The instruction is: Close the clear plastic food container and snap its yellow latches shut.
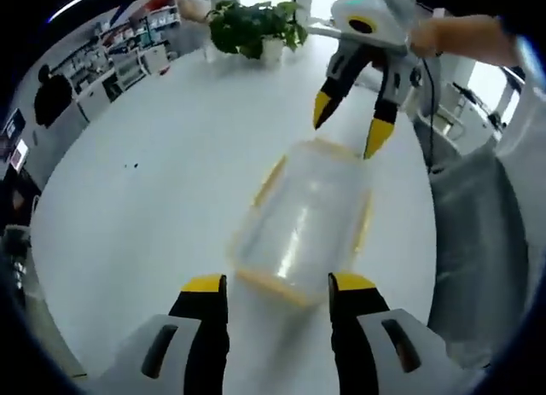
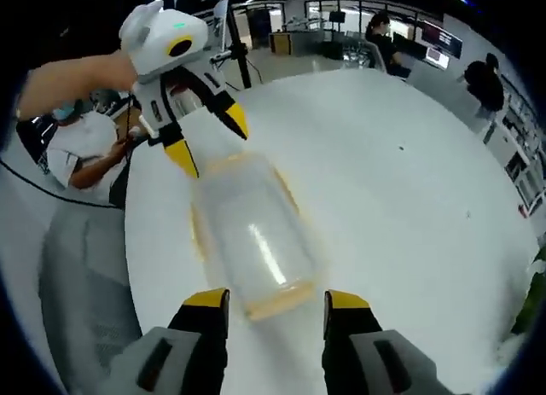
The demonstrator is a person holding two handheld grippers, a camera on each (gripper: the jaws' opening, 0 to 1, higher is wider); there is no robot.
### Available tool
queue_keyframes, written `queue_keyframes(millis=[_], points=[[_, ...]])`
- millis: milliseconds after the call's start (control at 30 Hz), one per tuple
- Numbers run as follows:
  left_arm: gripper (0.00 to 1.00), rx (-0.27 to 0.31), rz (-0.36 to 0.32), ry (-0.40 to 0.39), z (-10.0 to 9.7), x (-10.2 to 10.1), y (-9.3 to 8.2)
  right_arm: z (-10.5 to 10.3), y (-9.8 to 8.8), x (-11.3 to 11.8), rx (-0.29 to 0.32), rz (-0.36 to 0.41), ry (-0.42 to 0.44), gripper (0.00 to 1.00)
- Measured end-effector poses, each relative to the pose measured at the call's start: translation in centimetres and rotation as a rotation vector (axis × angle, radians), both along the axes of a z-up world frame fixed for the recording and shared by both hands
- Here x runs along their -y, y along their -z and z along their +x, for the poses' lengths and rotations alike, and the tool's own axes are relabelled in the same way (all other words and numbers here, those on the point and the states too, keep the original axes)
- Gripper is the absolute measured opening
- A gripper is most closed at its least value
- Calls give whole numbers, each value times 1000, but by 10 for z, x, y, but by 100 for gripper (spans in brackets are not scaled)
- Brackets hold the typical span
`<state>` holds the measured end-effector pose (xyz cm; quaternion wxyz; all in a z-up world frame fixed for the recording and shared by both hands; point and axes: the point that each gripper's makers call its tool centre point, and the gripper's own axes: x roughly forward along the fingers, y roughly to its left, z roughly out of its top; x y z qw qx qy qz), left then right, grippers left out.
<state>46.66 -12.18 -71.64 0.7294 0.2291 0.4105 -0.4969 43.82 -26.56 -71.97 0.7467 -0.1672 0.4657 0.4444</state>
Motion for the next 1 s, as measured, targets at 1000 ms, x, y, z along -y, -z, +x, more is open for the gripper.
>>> queue_keyframes(millis=[1000], points=[[38,-232,-113,-543,-5,-5,18,0,4,-14,-168,114,370,44]])
